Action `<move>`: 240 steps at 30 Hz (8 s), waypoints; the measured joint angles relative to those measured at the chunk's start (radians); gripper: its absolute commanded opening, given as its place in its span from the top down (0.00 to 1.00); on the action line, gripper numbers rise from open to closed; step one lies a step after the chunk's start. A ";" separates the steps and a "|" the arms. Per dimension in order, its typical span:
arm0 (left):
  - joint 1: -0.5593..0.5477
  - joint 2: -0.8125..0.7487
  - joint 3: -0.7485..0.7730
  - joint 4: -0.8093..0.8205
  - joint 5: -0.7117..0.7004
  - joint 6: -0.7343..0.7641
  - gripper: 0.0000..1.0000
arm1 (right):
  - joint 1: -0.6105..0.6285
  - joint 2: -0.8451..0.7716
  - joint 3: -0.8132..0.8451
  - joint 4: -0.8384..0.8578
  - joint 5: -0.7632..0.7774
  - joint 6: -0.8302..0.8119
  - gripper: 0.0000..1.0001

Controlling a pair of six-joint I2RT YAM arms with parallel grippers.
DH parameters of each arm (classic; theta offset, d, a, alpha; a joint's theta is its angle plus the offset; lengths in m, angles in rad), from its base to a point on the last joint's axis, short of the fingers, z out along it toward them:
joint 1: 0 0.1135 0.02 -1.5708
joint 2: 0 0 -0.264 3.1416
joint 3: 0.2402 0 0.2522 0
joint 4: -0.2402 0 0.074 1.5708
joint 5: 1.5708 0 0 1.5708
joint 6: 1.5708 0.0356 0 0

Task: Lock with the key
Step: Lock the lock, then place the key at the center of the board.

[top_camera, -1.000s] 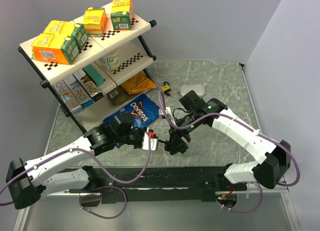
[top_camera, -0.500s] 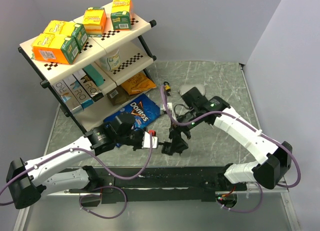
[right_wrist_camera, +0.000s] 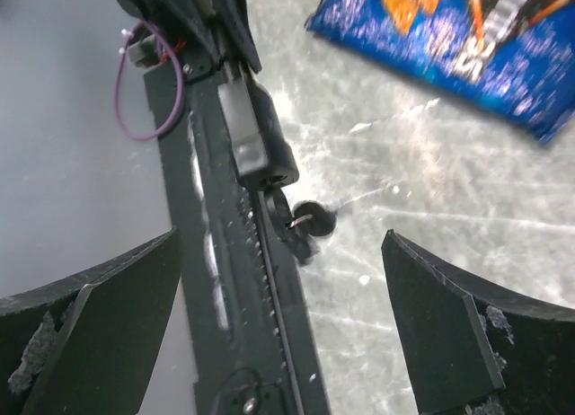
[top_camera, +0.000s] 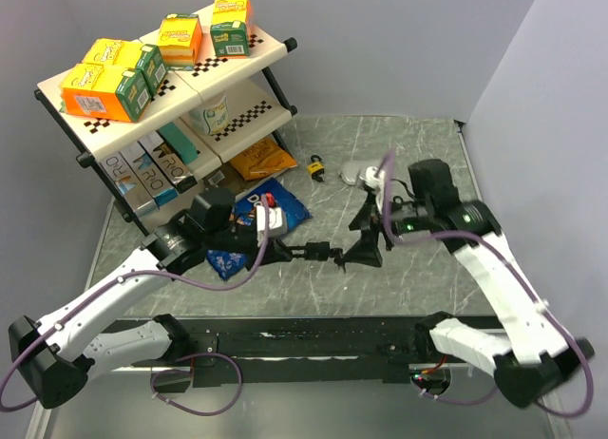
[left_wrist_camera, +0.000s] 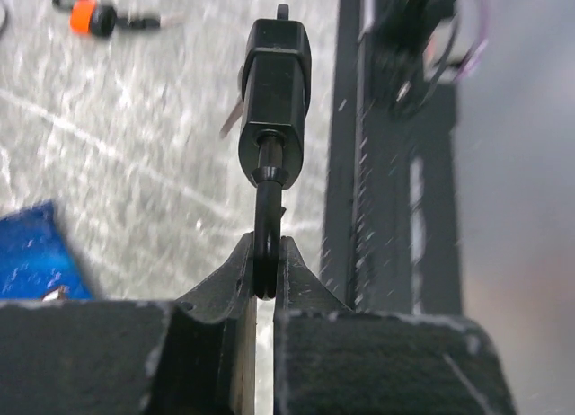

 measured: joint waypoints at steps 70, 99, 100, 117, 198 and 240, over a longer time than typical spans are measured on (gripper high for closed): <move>-0.048 -0.006 0.063 0.446 0.216 -0.606 0.99 | 0.219 -0.175 -0.187 0.671 -0.127 0.486 1.00; -0.091 0.055 0.104 0.487 0.219 -0.692 0.99 | 0.256 -0.171 -0.198 0.726 -0.111 0.540 1.00; -0.091 0.056 0.107 0.480 0.217 -0.692 0.99 | 0.256 -0.171 -0.198 0.728 -0.111 0.543 1.00; -0.082 0.016 0.093 0.410 0.181 -0.636 0.99 | 0.251 -0.151 -0.180 0.660 -0.116 0.477 0.73; 0.100 -0.026 0.029 -0.035 0.235 -0.088 0.99 | -0.021 0.006 0.082 -0.161 -0.023 -0.188 1.00; 0.106 -0.042 -0.065 0.105 0.121 -0.246 0.99 | -0.692 1.029 0.573 0.143 0.567 -0.117 1.00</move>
